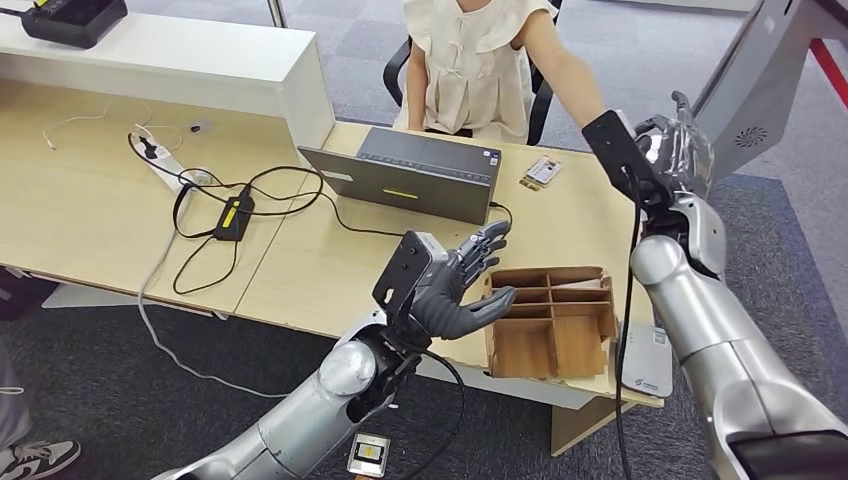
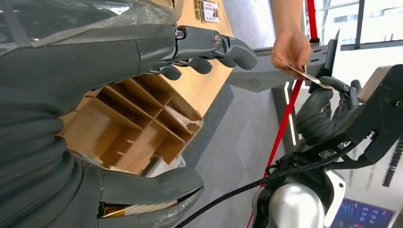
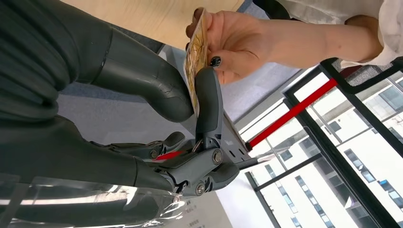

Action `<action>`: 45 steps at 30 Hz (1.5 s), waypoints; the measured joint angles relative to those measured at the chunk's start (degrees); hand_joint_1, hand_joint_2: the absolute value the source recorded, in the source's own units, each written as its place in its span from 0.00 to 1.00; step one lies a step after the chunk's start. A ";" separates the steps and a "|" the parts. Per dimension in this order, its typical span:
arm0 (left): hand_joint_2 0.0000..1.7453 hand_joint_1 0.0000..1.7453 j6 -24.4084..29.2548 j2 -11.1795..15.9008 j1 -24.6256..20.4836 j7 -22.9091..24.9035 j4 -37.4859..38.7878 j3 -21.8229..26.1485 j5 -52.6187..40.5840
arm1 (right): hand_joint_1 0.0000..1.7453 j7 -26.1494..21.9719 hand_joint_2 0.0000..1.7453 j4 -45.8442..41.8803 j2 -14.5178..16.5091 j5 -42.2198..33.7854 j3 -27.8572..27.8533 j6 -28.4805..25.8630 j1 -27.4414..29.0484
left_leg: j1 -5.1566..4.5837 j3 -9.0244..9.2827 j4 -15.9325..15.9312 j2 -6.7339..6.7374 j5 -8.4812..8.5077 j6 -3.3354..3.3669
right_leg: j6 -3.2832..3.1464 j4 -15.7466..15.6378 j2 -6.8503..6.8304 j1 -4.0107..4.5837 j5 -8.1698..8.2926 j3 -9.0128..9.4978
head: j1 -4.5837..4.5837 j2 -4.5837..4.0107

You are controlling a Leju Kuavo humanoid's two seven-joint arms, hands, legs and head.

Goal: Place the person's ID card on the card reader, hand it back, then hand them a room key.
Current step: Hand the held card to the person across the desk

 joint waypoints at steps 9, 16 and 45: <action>1.00 0.00 1.28 0.33 0.08 0.14 0.01 -0.02 0.02 | 1.00 -1.02 1.00 3.32 2.52 -0.09 0.65 -0.15 -1.20 | 0.01 -0.02 0.00 0.00 0.00 0.00 | -0.01 0.01 0.00 0.01 0.00 -0.04 | -0.01 0.00; 1.00 0.00 1.31 0.69 0.08 0.14 0.01 -0.05 0.02 | 0.00 -1.37 1.00 5.16 3.36 -0.26 0.86 -0.52 -1.59 | 0.00 -0.01 0.00 0.00 0.00 0.00 | 0.00 0.00 0.00 0.01 0.00 -0.04 | -0.01 0.00; 1.00 0.00 8.32 5.69 7.32 3.63 -6.81 3.77 -6.26 | 0.00 -1.62 1.00 -54.45 -7.66 -38.80 -7.36 -13.15 30.52 | 0.00 0.11 -0.01 0.00 -0.03 0.00 | -0.03 -0.06 0.02 0.02 -0.04 0.03 | 0.00 0.00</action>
